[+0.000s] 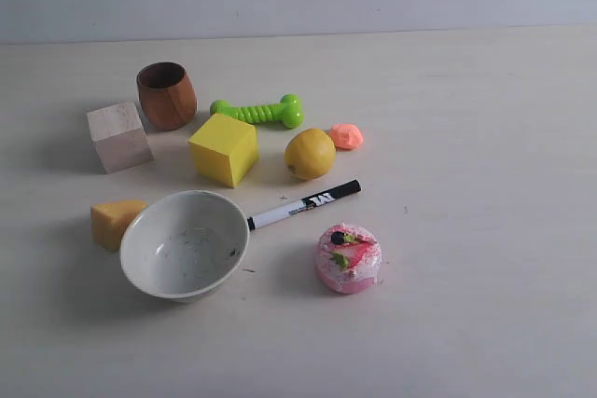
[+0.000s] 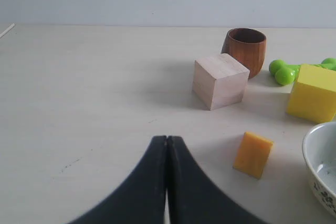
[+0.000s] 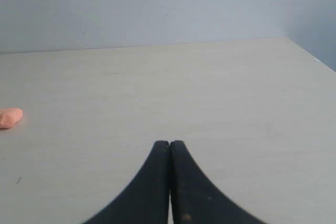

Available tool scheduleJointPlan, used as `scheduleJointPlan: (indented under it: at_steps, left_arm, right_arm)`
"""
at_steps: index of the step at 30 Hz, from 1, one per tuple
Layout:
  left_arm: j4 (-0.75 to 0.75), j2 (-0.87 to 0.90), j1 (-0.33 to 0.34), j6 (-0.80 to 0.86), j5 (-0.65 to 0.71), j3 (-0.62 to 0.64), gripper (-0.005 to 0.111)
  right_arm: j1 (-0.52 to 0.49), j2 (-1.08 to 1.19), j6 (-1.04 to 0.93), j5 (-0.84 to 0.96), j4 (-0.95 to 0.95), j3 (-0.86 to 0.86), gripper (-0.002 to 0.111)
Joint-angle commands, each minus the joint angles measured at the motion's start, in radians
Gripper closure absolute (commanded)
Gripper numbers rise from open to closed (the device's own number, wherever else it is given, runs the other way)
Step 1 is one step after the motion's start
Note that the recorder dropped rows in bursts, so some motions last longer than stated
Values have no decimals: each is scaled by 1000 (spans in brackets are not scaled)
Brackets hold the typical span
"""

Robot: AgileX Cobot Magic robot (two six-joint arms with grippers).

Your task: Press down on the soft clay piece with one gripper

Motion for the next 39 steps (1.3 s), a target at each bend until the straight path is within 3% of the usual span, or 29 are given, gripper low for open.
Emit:
scheduleJointPlan:
  at_steps: [1,23,33,39]
  left_arm:
    - [-3,-2,-5,0,-11,-3,107]
    - [-3,-2,-5,0,-11,-3,107]
    - [-3,-2,-5,0,-11,-3,107]
    - [-3,-2,-5,0,-11,-3,107]
  right_arm:
    - [4,-7,-2,-11,-6,6,108]
    - [4,-7,-2,-24,-29,6,108]
    - [4,-7,-2,-428,-27,6,108]
    - [4,-7,-2,-520,-24,6,108]
